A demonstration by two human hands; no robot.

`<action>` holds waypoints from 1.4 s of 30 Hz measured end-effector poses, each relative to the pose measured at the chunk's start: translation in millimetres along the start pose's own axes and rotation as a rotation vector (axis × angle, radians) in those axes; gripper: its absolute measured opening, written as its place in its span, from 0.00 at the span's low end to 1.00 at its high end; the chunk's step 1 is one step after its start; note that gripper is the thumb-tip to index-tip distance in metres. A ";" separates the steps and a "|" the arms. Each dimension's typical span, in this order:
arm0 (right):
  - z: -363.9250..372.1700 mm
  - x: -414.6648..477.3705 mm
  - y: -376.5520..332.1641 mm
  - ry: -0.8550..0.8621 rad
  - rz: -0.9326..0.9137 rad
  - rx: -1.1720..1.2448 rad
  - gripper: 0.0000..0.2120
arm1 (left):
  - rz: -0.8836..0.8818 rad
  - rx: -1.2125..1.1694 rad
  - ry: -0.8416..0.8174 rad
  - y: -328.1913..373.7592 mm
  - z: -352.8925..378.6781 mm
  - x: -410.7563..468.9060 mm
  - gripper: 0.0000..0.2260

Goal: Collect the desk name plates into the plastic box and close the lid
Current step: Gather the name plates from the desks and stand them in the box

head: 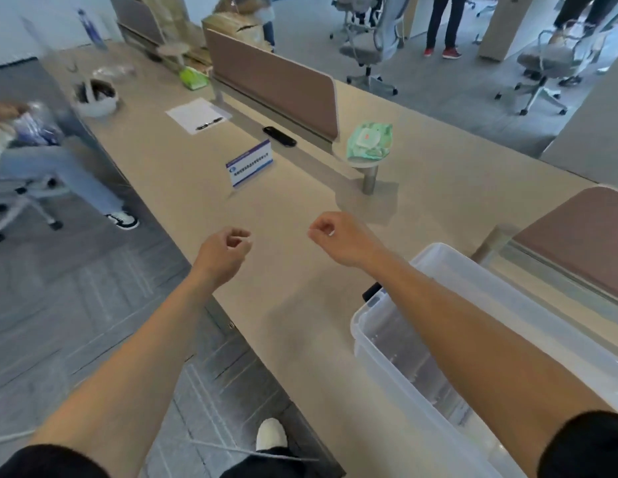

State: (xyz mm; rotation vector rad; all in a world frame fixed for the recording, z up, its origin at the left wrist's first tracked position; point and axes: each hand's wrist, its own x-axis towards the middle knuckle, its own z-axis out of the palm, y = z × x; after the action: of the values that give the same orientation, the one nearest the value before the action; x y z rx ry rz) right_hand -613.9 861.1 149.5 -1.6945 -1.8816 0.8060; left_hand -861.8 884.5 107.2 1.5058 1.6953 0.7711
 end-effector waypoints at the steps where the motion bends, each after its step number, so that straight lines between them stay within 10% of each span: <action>1: 4.5 9.7 -5.0 -0.008 -0.009 -0.001 0.10 | -0.011 -0.011 0.021 -4.0 -8.4 4.9 0.06; 28: 142.4 507.0 -11.0 0.001 0.265 -0.160 0.30 | -0.245 -0.344 0.100 -137.4 -31.1 419.9 0.34; 42: 178.8 579.5 44.9 -0.024 0.419 0.134 0.37 | -0.164 -0.317 0.131 -161.2 25.2 467.5 0.11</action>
State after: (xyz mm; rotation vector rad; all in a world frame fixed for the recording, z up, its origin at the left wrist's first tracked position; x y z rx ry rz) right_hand -774.9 1419.6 -29.4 -2.0277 -1.4648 1.0875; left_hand -952.7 1325.0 -99.9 1.1073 1.6734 1.0137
